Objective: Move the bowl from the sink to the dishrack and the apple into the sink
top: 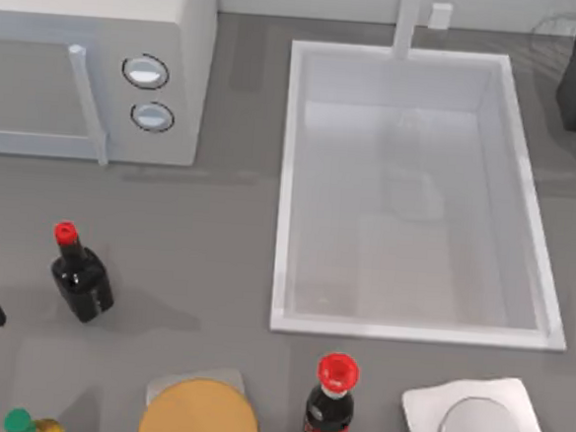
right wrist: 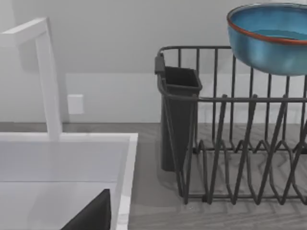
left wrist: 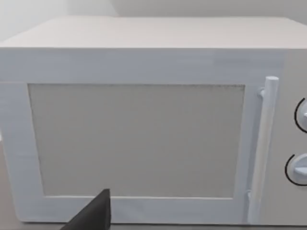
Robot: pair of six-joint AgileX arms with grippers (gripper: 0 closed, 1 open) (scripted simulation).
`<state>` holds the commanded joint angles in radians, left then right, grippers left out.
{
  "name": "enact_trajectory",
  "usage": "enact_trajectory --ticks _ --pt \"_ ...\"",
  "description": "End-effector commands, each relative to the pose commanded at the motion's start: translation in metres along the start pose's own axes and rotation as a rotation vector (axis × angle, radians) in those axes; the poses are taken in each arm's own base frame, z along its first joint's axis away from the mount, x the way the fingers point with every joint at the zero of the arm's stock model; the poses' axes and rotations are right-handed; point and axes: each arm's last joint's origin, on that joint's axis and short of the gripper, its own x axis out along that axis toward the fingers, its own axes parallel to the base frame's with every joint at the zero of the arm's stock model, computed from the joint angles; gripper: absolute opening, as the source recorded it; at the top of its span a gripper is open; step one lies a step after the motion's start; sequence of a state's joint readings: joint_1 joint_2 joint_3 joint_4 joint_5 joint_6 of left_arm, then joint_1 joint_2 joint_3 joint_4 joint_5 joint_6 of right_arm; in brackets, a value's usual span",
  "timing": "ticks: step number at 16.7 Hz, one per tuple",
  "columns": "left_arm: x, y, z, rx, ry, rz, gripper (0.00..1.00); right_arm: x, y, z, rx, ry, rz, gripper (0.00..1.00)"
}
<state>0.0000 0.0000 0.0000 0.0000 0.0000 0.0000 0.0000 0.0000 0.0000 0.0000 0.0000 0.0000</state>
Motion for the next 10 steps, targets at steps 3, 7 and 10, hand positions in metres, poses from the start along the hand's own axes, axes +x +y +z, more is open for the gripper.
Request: enact_trajectory --ticks 3,7,10 --pt "0.0000 0.0000 0.0000 0.000 0.000 0.000 1.00 0.0000 0.0000 0.0000 0.000 0.000 0.000 1.00" --pt "0.0000 0.0000 0.0000 0.000 0.000 0.000 1.00 0.0000 0.0000 0.0001 0.000 0.000 0.000 1.00" --pt "0.0000 0.0000 0.0000 0.000 0.000 0.000 1.00 0.0006 -0.0006 0.0029 -0.009 0.033 -0.005 1.00"
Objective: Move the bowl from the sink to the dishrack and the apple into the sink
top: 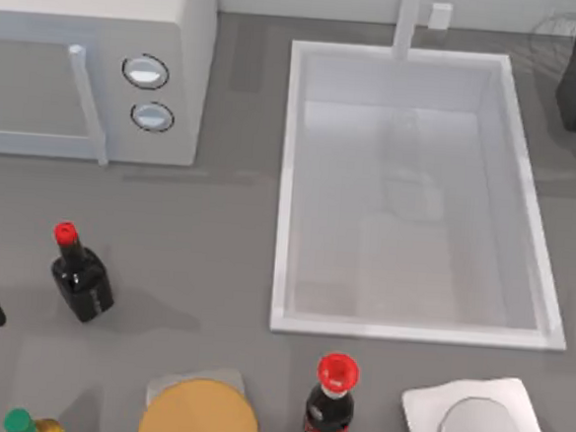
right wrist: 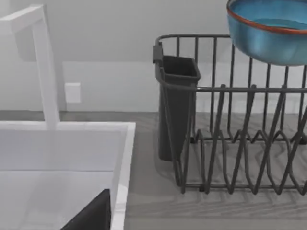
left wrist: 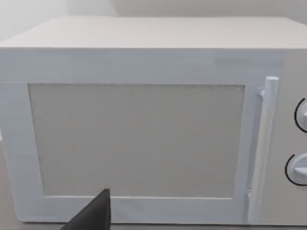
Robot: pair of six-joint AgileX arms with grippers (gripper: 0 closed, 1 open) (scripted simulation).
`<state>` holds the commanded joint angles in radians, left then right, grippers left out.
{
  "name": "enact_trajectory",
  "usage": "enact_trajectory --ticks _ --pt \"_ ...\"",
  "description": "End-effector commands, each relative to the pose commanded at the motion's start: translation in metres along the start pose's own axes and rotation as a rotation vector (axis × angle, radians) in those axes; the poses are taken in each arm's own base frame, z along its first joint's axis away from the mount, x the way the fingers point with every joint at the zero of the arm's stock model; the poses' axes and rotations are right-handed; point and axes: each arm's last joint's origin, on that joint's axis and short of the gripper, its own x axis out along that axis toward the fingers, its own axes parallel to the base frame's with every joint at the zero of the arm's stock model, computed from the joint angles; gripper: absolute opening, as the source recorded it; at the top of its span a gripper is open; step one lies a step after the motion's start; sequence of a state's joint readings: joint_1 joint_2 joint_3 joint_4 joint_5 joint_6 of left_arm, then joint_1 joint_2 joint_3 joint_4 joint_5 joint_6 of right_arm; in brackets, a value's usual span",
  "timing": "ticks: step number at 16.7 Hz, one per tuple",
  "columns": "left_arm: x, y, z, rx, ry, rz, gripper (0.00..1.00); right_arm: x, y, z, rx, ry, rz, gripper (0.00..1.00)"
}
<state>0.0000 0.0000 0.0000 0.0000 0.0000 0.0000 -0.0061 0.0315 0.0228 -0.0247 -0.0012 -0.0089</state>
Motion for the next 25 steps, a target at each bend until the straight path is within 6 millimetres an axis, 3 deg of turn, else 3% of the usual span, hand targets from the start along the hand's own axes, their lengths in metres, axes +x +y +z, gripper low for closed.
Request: enact_trajectory --ticks 6,13,20,25 --pt "0.000 0.000 0.000 0.000 0.000 0.000 1.00 0.013 -0.008 0.025 -0.054 0.341 -0.051 1.00" --pt "0.000 0.000 0.000 0.000 0.000 0.000 1.00 0.059 -0.031 0.050 -0.076 0.933 -0.081 1.00" --pt "0.000 0.000 0.000 0.000 0.000 0.000 1.00 0.110 -0.062 0.046 -0.018 1.412 -0.027 1.00" --pt "0.000 0.000 0.000 0.000 0.000 0.000 1.00 0.124 -0.072 0.041 0.011 1.536 0.002 1.00"
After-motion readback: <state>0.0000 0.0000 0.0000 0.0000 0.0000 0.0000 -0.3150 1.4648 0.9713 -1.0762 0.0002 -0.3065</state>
